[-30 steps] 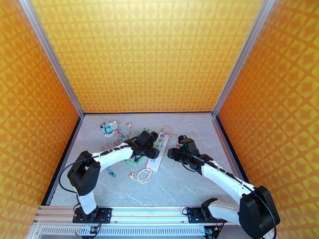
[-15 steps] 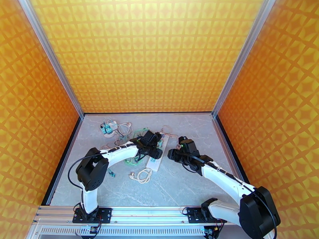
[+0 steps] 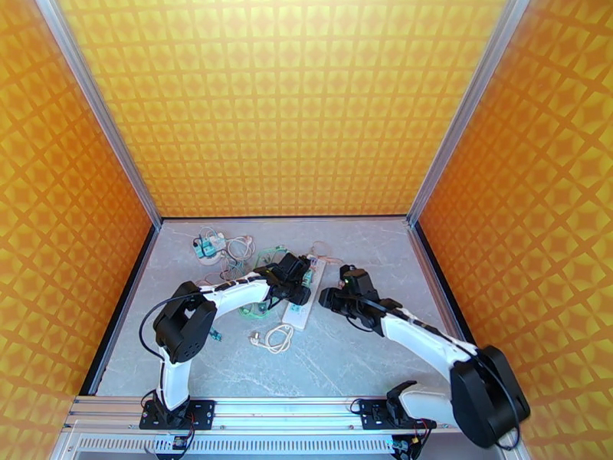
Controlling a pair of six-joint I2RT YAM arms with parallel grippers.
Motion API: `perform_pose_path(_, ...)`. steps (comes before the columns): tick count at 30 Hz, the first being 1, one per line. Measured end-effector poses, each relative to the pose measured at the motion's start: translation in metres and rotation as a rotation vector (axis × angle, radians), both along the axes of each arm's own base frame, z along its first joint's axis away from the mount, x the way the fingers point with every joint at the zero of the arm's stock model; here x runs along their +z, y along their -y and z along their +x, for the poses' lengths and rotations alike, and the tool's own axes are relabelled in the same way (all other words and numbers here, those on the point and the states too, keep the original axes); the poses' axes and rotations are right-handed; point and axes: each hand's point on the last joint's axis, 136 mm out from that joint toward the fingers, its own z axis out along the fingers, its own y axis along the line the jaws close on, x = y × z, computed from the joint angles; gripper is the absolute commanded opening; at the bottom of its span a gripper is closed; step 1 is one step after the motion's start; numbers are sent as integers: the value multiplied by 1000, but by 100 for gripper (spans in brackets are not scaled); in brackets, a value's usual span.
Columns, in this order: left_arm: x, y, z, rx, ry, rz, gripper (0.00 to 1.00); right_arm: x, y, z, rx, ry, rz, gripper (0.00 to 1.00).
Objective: Pull the plug off the socket
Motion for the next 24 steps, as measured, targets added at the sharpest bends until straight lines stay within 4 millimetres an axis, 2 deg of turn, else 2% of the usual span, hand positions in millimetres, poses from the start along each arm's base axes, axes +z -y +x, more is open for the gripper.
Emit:
perform_pose_path(8, 0, 0, 0, 4, -1, 0, 43, -30, -17, 12, -10, -64, 74, 33)
perform_pose_path(14, 0, 0, 0, 5, 2, 2, 43, -56, -20, 17, -32, -136, 90, 33)
perform_pose_path(24, 0, 1, 0, 10, 6, 7, 42, -58, -20, 23, -59, -163, 147, 36)
